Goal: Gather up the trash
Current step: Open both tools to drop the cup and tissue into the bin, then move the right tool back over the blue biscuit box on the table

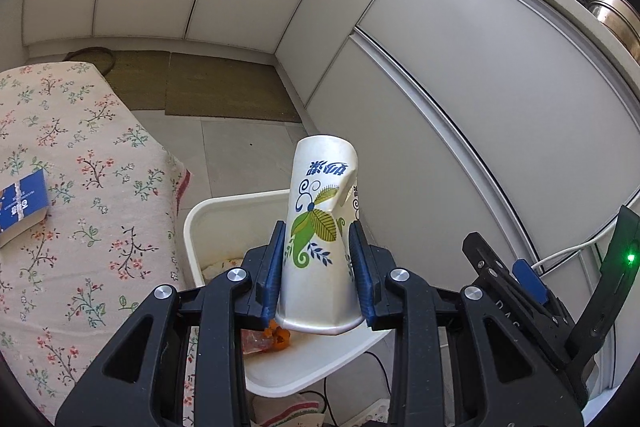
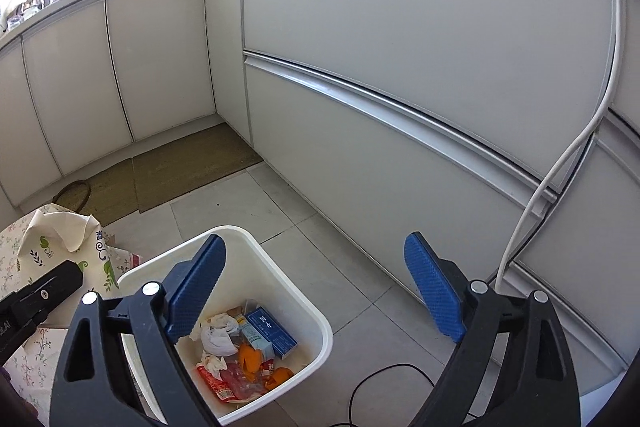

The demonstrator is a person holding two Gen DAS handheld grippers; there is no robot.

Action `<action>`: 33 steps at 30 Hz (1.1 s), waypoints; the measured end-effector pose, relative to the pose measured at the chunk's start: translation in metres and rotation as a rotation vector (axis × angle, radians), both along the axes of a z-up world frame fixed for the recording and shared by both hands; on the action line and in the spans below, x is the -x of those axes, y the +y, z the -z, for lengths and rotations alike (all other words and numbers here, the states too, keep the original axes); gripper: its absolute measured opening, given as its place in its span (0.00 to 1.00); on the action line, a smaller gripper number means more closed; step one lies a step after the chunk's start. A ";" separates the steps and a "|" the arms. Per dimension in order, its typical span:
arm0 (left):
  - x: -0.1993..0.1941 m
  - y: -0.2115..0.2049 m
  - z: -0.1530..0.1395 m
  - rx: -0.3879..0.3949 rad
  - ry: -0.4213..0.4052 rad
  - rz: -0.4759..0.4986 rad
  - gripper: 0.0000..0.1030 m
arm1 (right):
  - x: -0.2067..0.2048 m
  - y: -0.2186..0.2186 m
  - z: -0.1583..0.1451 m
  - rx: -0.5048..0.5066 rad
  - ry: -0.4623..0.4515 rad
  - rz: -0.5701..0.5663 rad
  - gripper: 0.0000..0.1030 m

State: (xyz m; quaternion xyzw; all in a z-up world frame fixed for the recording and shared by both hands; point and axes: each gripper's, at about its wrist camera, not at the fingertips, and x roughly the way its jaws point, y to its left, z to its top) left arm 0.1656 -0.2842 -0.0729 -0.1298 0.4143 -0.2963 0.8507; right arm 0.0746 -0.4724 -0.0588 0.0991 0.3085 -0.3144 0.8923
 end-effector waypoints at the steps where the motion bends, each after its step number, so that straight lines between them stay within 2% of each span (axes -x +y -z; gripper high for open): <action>1: -0.001 -0.001 0.001 0.007 0.007 0.004 0.29 | 0.000 -0.001 0.001 -0.002 0.001 0.000 0.86; 8: -0.009 -0.012 0.018 0.053 0.088 0.073 0.32 | 0.004 -0.013 0.002 -0.022 -0.002 0.019 0.86; 9: -0.010 -0.014 0.021 0.047 0.103 0.077 0.40 | 0.004 -0.015 0.002 -0.025 -0.003 0.021 0.86; 10: -0.011 -0.014 0.024 0.042 0.115 0.072 0.54 | 0.004 -0.016 0.001 -0.028 -0.003 0.024 0.86; 11: -0.012 -0.013 0.027 0.042 0.124 0.063 0.61 | 0.005 -0.016 0.001 -0.031 -0.005 0.026 0.86; 15: -0.015 -0.008 0.028 0.024 0.131 0.041 0.67 | 0.005 -0.013 0.000 -0.029 -0.006 0.028 0.89; 18: -0.016 -0.001 0.023 -0.018 0.099 0.000 0.75 | 0.002 -0.009 0.000 -0.026 0.000 0.017 0.90; 27: -0.021 0.030 0.015 -0.153 0.082 -0.076 0.87 | -0.017 0.012 0.002 -0.052 0.057 -0.041 0.93; 33: -0.026 0.093 0.012 -0.173 0.102 -0.175 0.88 | -0.041 0.059 0.001 -0.081 0.087 -0.154 0.94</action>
